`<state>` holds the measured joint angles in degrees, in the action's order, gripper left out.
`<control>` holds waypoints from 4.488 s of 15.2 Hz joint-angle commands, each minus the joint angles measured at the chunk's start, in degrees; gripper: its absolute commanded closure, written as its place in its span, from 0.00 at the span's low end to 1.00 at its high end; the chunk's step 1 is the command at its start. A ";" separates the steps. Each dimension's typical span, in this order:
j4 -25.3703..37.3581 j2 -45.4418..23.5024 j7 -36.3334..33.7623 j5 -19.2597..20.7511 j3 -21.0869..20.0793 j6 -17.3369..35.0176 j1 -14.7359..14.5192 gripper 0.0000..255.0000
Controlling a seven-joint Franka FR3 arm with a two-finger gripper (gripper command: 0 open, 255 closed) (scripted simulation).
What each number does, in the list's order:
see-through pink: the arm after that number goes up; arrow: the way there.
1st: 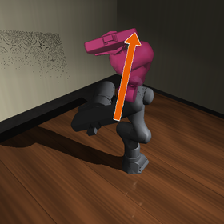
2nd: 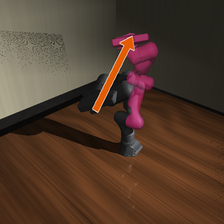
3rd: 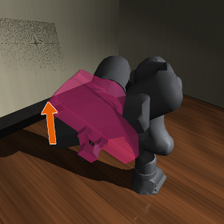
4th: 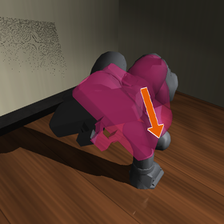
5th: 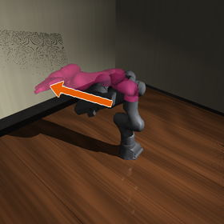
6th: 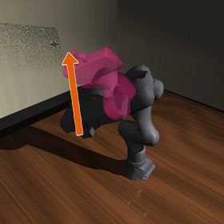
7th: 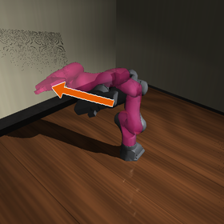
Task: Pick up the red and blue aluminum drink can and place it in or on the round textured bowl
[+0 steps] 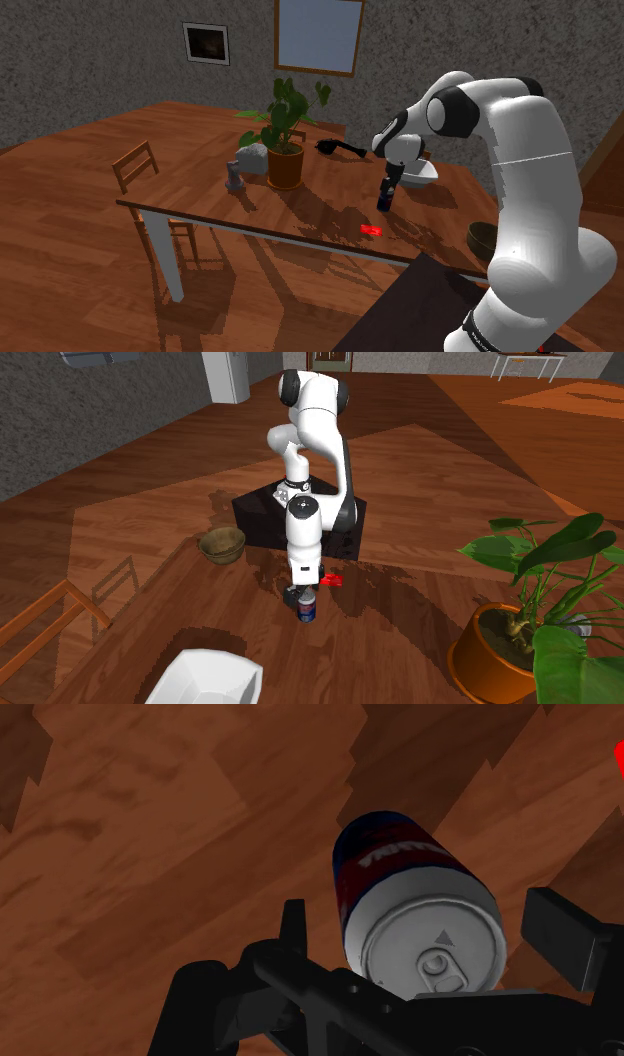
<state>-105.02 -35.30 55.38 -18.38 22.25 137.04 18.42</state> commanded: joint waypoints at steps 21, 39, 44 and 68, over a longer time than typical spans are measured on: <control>0.30 5.71 -1.78 2.90 2.19 -5.75 -1.57 1.00; 4.20 13.12 -4.44 7.19 4.62 -16.43 -3.20 1.00; 3.12 15.80 -4.23 8.40 5.40 -17.81 -3.31 1.00; -27.60 47.98 10.61 28.31 18.58 -14.12 7.93 1.00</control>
<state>-131.61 11.12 65.45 8.69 40.42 123.12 25.51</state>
